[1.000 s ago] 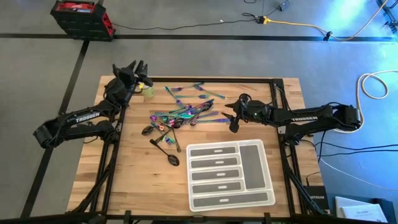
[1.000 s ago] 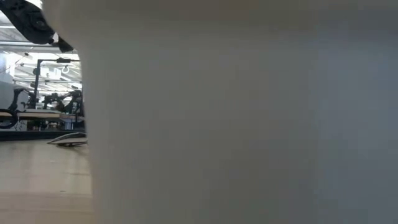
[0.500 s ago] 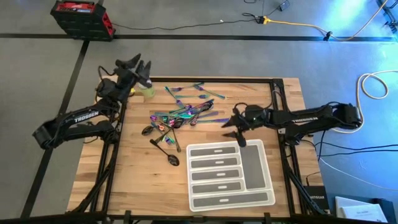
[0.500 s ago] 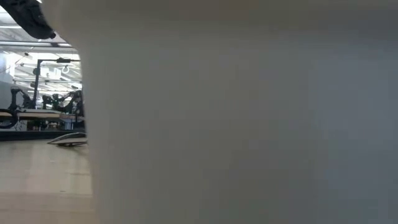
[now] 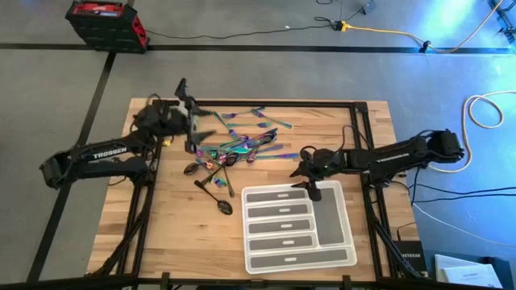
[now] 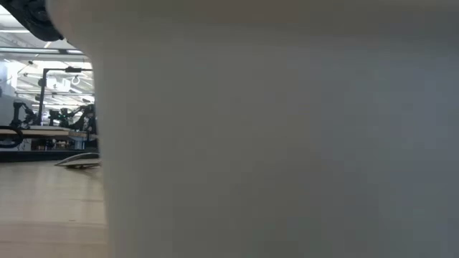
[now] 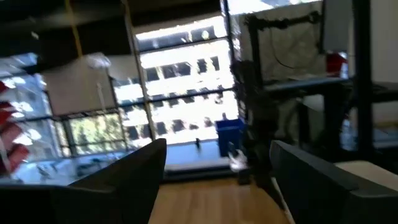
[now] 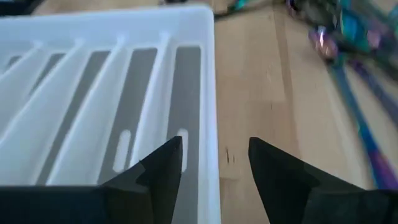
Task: Sort silverware
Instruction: Adjust the white silverware tray
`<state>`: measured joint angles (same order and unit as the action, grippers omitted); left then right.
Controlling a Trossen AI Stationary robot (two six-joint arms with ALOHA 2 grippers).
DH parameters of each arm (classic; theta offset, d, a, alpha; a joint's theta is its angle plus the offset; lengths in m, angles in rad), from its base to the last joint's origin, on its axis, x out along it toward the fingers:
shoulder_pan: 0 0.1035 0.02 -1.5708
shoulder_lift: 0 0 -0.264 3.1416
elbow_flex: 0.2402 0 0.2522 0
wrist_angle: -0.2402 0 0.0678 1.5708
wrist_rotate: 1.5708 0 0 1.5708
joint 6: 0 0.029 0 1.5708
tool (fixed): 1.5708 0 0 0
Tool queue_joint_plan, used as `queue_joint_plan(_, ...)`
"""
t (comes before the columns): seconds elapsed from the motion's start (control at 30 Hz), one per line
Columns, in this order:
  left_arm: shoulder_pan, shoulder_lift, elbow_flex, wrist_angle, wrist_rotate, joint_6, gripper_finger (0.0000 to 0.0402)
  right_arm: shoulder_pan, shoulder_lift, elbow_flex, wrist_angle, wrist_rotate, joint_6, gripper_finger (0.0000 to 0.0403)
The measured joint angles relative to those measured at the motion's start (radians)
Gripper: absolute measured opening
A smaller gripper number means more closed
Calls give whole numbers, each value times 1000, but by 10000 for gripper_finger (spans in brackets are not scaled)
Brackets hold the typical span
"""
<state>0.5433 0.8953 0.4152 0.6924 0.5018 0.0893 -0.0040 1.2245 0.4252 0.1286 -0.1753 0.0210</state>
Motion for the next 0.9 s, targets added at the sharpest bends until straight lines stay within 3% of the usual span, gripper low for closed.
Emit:
queue_joint_plan(0.23, -237, 21, 0, -179, -203, 69, 273, 0, 136, 24, 36, 7, -6, 161)
queue_joint_plan(0.43, -381, 23, 0, -276, -311, 63, 273, -2, 235, 102, -9, 20, -61, 160)
queue_joint_plan(0.6, -437, 24, 0, -359, -451, 67, 273, -2, 289, 161, -40, 77, -105, 152)
queue_joint_plan(0.9, -472, 24, 0, -369, -548, 83, 273, -12, 309, 272, -142, 195, -157, 107)
